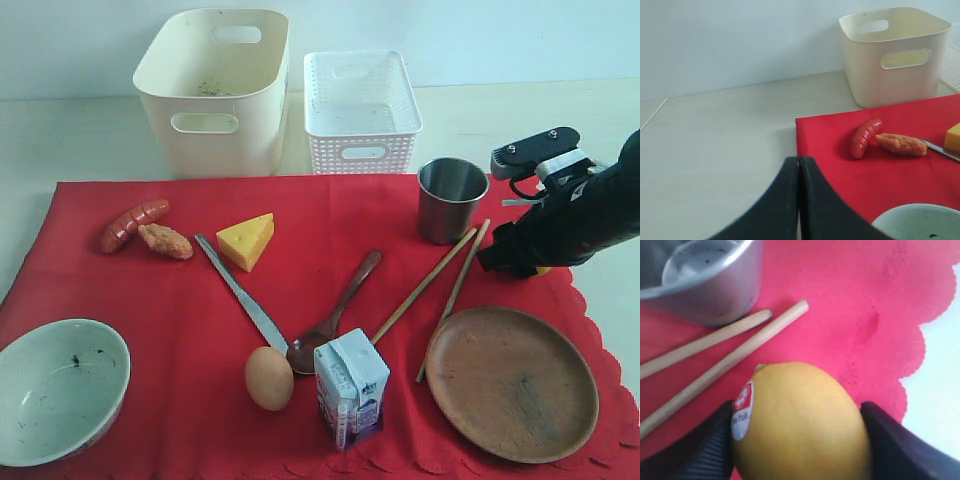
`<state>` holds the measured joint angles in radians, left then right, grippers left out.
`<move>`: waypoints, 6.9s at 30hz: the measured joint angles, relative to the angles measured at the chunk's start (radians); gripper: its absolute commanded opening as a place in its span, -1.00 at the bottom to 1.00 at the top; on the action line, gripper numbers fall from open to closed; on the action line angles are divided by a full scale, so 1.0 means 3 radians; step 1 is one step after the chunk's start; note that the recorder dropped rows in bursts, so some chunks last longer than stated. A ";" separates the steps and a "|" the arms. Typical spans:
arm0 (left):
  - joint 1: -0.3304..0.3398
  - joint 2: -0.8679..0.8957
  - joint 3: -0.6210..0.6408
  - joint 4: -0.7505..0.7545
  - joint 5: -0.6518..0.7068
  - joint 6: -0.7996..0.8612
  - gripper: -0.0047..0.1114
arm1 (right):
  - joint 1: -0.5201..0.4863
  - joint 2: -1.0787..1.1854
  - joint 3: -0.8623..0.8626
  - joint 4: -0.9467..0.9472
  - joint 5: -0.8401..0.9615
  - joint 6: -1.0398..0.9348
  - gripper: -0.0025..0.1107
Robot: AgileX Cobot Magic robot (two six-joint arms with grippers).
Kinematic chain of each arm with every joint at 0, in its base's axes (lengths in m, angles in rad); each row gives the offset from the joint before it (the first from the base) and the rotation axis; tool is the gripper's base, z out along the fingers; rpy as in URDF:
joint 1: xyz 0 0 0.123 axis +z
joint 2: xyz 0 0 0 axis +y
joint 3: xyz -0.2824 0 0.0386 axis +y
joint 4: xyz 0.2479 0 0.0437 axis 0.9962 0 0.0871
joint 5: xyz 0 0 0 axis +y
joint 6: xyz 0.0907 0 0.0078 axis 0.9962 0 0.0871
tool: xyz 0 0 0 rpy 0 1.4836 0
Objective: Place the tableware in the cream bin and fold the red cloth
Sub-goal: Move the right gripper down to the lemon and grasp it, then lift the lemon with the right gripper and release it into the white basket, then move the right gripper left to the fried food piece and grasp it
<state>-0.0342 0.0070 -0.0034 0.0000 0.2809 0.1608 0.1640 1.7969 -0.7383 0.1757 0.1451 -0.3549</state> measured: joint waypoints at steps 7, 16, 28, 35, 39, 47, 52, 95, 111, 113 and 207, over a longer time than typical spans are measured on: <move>0.0000 0.0000 0.0000 0.0000 0.0000 0.0000 -0.92 | 0.0000 -0.0052 0.0000 0.0000 0.0066 0.0010 -0.96; 0.0000 0.0000 0.0000 0.0000 0.0000 0.0006 -0.92 | 0.0000 -0.1102 0.0000 0.0000 0.0246 0.0233 -0.96; 0.0000 0.0000 0.0000 0.0000 0.0000 0.0006 -0.92 | 0.0008 -0.2190 -0.0128 0.0306 -0.0142 0.0611 -0.96; 0.0000 0.0000 0.0000 0.0000 0.0000 0.0006 -0.92 | 0.0428 -0.1624 -0.0443 0.0317 -0.0484 0.0547 -0.96; 0.0000 0.0000 0.0000 0.0000 0.0000 0.0006 -0.92 | 0.0676 -0.0993 -0.0837 0.0276 -0.0558 0.0498 -0.96; 0.0000 0.0000 0.0000 0.0000 0.0000 0.0006 -0.92 | 0.0768 0.0193 -0.1728 0.0269 -0.0745 0.0402 -0.96; 0.0000 0.0000 0.0000 0.0000 0.0000 0.0006 -0.92 | 0.0768 0.0812 -0.2217 0.0269 -0.0800 0.0396 -0.85; 0.0000 0.0000 0.0000 0.0000 0.0000 0.0006 -0.92 | 0.0768 0.1629 -0.2769 0.0504 -0.0795 0.0173 0.78; 0.0000 0.0000 0.0000 0.0000 0.0000 0.0006 -0.92 | 0.0454 0.0335 -0.2595 0.0346 0.0949 -0.0104 -0.95; 0.0000 0.0000 0.0000 0.0000 0.0000 0.0006 -0.92 | 0.0406 0.0097 -0.2388 0.0339 0.0971 -0.0048 -0.96; 0.0000 0.0000 0.0000 0.0000 0.0000 0.0006 -0.92 | 0.2296 0.2004 -0.3174 0.0656 0.0257 -0.0716 -0.04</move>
<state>-0.0342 0.0070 -0.0034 0.0000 0.2809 0.1626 0.8527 2.3981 -1.6904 0.3724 0.2222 -0.5699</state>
